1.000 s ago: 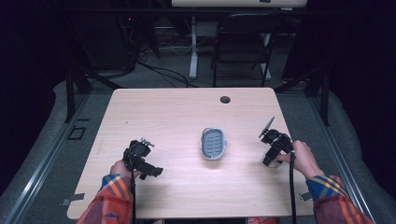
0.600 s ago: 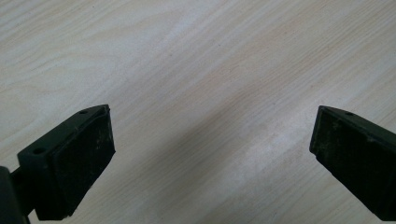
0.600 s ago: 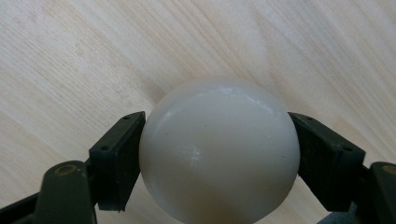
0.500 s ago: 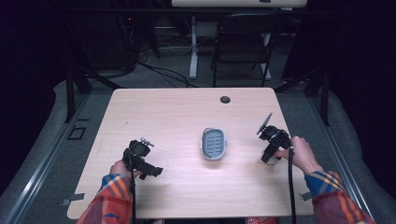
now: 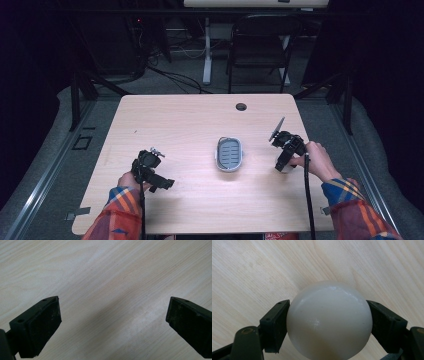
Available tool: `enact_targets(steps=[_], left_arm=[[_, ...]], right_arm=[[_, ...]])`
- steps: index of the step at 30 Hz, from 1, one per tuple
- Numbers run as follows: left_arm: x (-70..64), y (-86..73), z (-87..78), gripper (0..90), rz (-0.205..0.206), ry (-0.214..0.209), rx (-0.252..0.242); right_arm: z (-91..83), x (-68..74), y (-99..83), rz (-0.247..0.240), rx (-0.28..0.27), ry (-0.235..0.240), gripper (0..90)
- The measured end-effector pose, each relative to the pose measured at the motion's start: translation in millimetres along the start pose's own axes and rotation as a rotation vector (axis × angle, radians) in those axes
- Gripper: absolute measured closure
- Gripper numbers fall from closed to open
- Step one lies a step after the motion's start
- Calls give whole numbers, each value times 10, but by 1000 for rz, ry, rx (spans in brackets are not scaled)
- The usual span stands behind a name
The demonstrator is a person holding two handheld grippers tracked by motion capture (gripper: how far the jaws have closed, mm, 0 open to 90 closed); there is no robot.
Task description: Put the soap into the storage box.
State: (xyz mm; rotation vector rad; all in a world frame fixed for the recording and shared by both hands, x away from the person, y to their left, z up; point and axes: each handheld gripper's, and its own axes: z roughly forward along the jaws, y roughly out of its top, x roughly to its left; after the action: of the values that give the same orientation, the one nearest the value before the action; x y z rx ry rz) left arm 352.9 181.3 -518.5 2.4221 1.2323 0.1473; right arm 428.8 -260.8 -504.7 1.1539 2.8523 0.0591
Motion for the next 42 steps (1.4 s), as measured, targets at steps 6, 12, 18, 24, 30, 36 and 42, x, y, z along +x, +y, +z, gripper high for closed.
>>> enact_targets(steps=[6,12,18,24,30,36,42], left_arm=[[-7,-1,-4,0,2,3,-5],[-7,-2,-4,0,2,2,-5],[-12,5,-5,0,5,3,0],[-10,4,-6,0,4,1,2],[-9,3,-7,0,6,2,0],[-8,1,-2,0,4,2,0],[-6,4,1,0,7,1,3]], right_arm=[[-44,19,79,-19,5,2,227],[-81,41,141,-19,-2,-3,227],[-137,65,211,-40,3,-13,227],[-191,92,270,-43,-4,-13,228],[-243,118,344,-69,8,-24,227],[-288,136,399,-78,2,-27,227],[-328,166,469,-94,8,-27,228]])
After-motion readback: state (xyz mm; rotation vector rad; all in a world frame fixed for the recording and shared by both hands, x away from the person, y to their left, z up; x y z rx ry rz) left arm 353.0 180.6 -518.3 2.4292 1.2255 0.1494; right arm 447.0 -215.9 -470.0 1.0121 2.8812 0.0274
